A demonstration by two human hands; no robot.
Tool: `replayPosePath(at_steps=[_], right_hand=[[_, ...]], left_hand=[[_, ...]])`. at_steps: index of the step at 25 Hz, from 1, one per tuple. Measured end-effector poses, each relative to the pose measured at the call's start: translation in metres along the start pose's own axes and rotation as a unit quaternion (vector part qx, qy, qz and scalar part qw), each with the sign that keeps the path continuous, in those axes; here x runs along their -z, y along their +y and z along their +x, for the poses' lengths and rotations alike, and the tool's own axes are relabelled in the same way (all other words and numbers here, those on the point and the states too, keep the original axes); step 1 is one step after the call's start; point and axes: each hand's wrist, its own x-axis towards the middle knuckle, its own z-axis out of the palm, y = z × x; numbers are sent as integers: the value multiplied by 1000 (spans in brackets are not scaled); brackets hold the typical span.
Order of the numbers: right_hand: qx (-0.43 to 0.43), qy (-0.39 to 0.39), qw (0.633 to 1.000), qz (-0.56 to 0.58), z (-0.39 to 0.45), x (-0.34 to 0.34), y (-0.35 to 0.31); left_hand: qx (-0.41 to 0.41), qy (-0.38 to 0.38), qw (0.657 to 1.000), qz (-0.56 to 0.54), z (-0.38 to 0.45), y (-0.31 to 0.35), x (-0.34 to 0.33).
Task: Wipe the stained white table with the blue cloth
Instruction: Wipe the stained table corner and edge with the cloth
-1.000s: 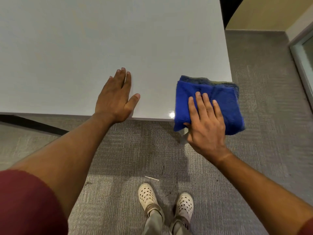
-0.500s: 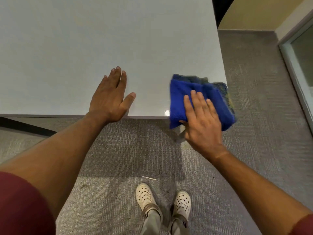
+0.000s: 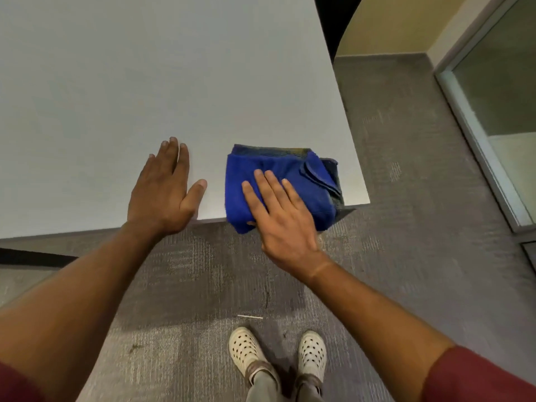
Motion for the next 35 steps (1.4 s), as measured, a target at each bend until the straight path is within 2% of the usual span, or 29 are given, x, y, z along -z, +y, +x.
replayPosePath(at_steps=[5,7,8,10,12,17,25,32,35], right_hand=[[-59,-31,997,-28,-30,23,65],[-93,-25,995,18,-35,28,68],[-149,-6,987,59,-38,29,62],[-308,58,941,131,-39,30,46],[-410,65,899,138,-35,27,32],[-483,21,866,129,-3,30,47],[-435,-69,885,151,31,40,104],[-390,-41,892,225,107,27,154],[-397,-41,883,247,150,18,175]], left_hand=[[-9,-6,1000,-3,1,-1,0],[-7,-12,1000,-4,1,0,1],[-5,-14,1000,-7,1,0,2],[-4,-16,1000,-16,1,0,3],[-10,-19,1000,-19,5,0,4],[-12,-15,999,-50,25,-1,12],[-21,-11,998,-63,84,-2,20],[16,-12,998,-54,153,-10,20],[23,1,999,-44,170,-10,18]])
